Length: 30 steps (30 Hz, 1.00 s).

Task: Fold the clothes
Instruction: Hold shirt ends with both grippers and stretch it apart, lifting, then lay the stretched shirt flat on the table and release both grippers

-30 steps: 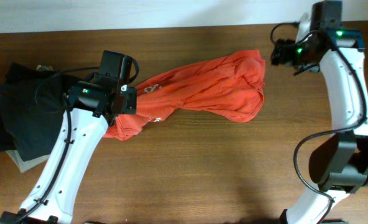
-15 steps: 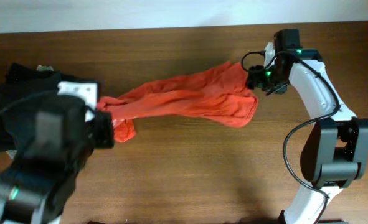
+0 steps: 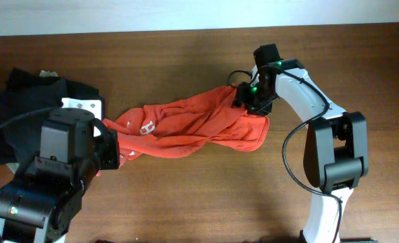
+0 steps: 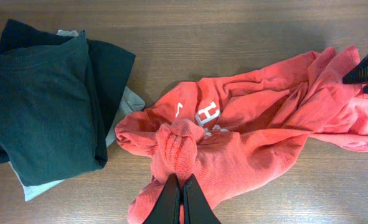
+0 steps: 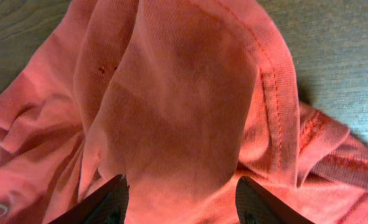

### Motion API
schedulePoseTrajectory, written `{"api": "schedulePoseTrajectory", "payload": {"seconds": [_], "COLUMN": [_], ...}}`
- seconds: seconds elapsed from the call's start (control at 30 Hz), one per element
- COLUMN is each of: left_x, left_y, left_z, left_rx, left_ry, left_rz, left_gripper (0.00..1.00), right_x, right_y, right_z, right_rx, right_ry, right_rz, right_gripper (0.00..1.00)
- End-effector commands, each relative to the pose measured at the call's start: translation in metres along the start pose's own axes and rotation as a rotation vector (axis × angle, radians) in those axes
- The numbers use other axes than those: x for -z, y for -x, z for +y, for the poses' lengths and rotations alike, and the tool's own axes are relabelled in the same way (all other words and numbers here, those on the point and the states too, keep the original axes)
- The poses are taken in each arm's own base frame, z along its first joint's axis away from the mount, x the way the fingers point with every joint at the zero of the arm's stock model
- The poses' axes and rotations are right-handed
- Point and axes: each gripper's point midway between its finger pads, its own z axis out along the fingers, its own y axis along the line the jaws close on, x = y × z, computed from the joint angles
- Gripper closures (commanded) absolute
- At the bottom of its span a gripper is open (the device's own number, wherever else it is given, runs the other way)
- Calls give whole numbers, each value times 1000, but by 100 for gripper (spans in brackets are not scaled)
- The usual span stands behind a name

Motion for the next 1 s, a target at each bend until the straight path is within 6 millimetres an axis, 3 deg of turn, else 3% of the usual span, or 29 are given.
{"api": "schedulePoseTrajectory", "payload": {"seconds": [0.0,0.03,0.07,0.13,0.2,0.23,0.27,0.3,0.37,0.4,0.43,0.53,0.67,0.83,0.87,0.97], "left_x": [1,1,1,1,1,-3,-8,-17,-34,-45,-53,-68,-60,31,57,107], "left_y": [1,1,1,7,30,54,74,93,118,126,126,109,107,139,140,132], "left_z": [4,4,4,3,3,4,-1,-6,-14,-18,-20,-25,-24,-10,-5,8], "left_rx": [10,10,10,16,35,28,-10,-58,-120,-120,-123,-93,-110,-66,-51,-21], "left_ry": [17,18,18,14,23,49,47,49,57,56,56,27,21,2,-3,-13], "left_rz": [-8,-7,-8,-33,-120,-200,-255,-304,-357,-364,-351,-266,-271,-512,-572,-683], "left_gripper": [100,100,100,100,100,100,100,100,100,100,100,100,100,100,100,100], "right_x": [-19,-22,-21,9,78,147,190,245,309,323,323,306,316,399,422,476], "right_y": [-3,0,5,31,69,97,110,118,111,101,94,71,60,20,3,-40], "right_z": [-5,-6,-5,-8,-16,-24,-28,-34,-49,-62,-74,-112,-109,-78,-75,-80], "right_rx": [-24,-23,-19,14,35,33,35,44,24,13,7,-56,-49,0,1,-35], "right_ry": [-13,-13,-5,19,32,42,46,44,15,-42,-101,-289,-288,-265,-262,-276], "right_rz": [31,24,6,-69,-187,-308,-384,-484,-582,-587,-567,-442,-450,-676,-740,-895], "right_gripper": [59,89,96,96,96,96,96,96,96,96,96,96,96,96,96,96]}}
